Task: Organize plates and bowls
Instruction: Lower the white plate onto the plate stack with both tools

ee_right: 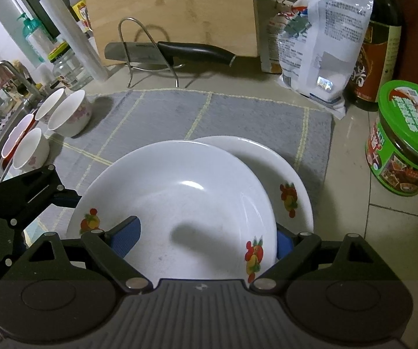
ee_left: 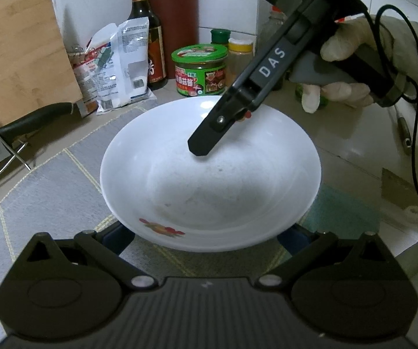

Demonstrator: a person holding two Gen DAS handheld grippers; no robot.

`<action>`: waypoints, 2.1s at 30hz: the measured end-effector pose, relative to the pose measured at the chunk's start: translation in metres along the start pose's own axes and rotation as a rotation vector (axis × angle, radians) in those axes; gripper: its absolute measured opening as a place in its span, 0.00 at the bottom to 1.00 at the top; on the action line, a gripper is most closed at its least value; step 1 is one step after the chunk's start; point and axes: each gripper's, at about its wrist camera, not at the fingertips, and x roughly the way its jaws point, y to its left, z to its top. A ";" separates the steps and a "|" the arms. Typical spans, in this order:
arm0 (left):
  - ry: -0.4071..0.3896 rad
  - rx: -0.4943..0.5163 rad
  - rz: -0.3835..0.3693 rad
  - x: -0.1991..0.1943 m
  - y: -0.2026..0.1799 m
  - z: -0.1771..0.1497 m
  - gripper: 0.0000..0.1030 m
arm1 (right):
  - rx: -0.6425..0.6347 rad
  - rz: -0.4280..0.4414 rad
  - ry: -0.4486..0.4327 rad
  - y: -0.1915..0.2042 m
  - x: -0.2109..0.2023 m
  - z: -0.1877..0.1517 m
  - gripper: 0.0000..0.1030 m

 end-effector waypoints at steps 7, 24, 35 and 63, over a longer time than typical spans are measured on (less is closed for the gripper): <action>0.004 -0.005 -0.009 0.002 0.004 0.001 0.99 | -0.001 -0.007 0.011 -0.002 0.005 0.002 0.92; 0.005 -0.014 -0.010 0.006 0.010 0.001 0.98 | 0.028 -0.043 0.044 -0.005 0.008 -0.004 0.97; 0.011 0.006 -0.002 0.012 0.013 0.003 0.98 | 0.052 -0.046 0.054 -0.005 0.003 -0.008 1.00; -0.032 0.039 -0.009 0.012 0.014 0.002 0.99 | 0.054 -0.128 0.063 0.007 -0.005 -0.013 1.00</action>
